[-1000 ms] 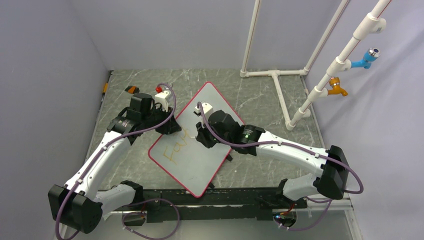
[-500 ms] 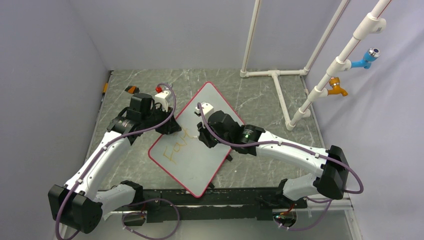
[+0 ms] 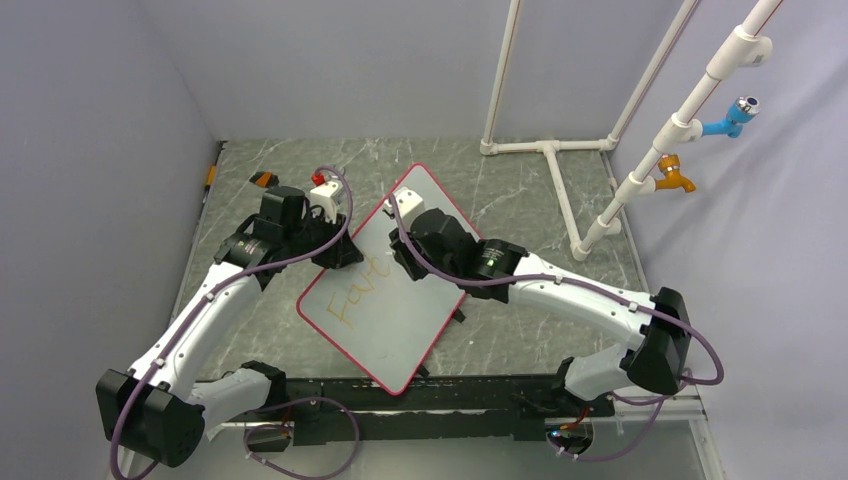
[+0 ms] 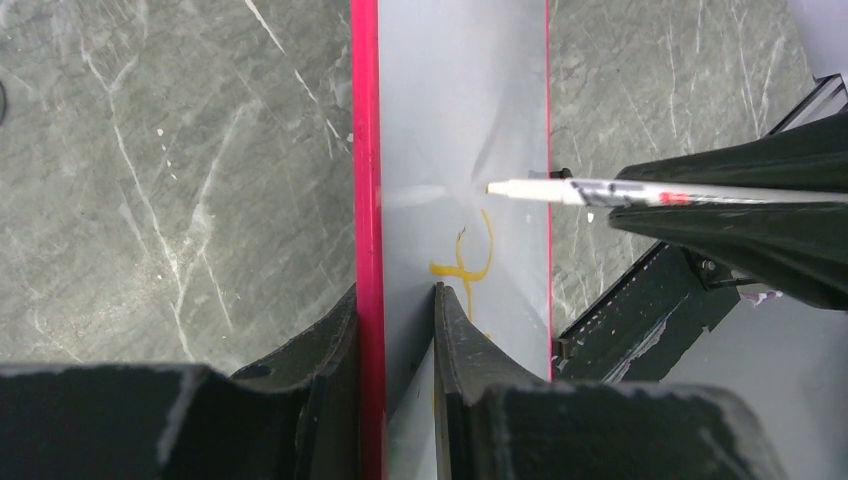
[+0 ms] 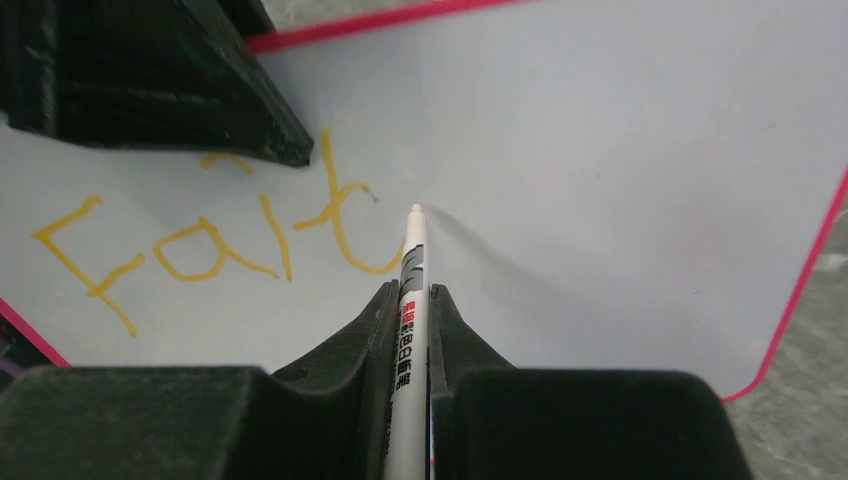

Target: Write a sentence on the whiteboard

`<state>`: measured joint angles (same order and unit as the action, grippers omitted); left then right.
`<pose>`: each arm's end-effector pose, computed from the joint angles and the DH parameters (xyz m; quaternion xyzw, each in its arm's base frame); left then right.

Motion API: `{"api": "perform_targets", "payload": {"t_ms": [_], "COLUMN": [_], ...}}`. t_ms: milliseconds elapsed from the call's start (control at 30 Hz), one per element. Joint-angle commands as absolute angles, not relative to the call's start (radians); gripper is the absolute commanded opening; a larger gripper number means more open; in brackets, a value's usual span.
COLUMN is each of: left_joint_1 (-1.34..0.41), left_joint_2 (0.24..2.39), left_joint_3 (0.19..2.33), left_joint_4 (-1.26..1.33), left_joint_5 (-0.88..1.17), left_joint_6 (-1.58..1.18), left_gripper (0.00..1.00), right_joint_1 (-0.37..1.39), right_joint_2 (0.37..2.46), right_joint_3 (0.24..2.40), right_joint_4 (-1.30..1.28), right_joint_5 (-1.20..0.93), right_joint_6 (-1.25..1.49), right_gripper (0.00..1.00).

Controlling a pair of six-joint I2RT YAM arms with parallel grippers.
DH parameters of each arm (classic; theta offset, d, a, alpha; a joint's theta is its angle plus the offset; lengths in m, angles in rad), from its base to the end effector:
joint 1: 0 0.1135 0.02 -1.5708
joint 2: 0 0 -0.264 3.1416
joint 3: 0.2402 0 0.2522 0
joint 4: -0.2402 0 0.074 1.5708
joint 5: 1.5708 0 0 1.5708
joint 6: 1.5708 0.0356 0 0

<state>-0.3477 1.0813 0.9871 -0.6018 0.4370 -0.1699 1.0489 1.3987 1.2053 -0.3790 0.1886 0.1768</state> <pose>0.2082 -0.0915 0.3151 0.1700 0.8727 -0.2956 0.3495 0.1645 0.2726 0.3264 -0.3283 0.8113 0.2065 0.4374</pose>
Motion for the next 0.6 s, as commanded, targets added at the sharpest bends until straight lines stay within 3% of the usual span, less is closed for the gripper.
{"api": "perform_targets", "payload": {"t_ms": [0, 567], "left_joint_1": [-0.347, -0.348], "left_joint_2": [1.065, 1.051], "left_joint_3": [0.987, 0.984], "left_joint_4": [-0.574, -0.573], "left_joint_5": [0.313, 0.316], "left_joint_6": [-0.057, -0.057], "left_gripper": [0.00, 0.00], "right_joint_1": [1.049, 1.011], "right_joint_2": [1.371, 1.400], "right_joint_3": [1.319, 1.388], "right_joint_4": [-0.350, -0.308], "right_joint_5": [0.271, 0.217], "right_joint_6": [0.119, 0.097], "right_gripper": [0.00, 0.00]}}
